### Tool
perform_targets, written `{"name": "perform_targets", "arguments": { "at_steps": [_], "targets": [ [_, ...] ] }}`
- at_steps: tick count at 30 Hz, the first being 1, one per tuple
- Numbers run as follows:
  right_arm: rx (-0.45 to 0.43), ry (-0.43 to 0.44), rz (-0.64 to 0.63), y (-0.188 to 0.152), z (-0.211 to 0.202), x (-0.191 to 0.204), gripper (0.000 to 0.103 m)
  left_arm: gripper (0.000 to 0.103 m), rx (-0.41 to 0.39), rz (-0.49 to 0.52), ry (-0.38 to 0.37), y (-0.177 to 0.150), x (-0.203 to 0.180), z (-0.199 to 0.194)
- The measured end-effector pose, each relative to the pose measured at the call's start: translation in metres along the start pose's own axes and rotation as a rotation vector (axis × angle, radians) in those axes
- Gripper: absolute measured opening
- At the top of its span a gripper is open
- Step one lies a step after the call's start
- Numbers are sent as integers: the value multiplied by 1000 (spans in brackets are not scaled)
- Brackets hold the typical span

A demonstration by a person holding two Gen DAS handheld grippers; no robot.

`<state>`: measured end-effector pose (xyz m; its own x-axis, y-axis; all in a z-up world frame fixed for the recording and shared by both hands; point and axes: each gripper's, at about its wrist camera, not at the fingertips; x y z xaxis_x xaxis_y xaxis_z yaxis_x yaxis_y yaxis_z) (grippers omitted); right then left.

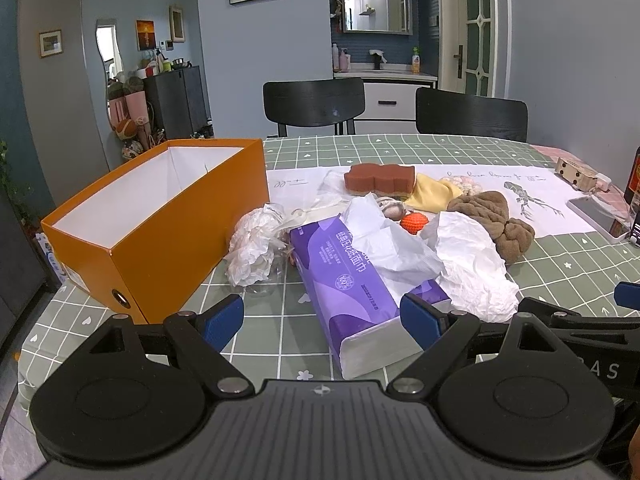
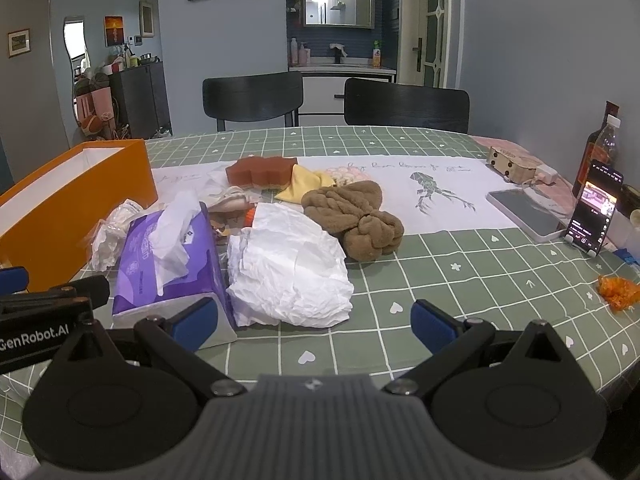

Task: Organize soft objects

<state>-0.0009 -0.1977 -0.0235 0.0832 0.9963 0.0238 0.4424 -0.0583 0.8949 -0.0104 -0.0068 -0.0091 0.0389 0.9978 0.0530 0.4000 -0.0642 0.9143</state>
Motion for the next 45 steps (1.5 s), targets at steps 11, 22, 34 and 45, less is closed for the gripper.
{"name": "perform_targets", "arguments": {
  "at_steps": [11,22,34,45],
  "targets": [
    [-2,-6,1,0,-1,0,101,103,-5,1,1,0,-1,-2],
    [-13,-10,-4,1,-5,1,101,103,-17,4,7,1,-1,-7],
    [-27,-4,-9,2,-14,3,101,103,-24,-9,2,2,4,-14],
    [-39,14,-7,12,-36,7,101,103,-44,-20,-32,10,14,-33]
  ]
}}
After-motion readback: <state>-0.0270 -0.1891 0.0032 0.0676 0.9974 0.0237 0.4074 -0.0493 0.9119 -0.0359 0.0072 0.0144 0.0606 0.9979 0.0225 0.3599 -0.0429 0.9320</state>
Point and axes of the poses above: each gripper's, at about its wrist camera, not at the fingertips, and z roughly the way its jaws point, x to its left, y to its top, and after that the axes turned 12 degrees about -x, right-handed
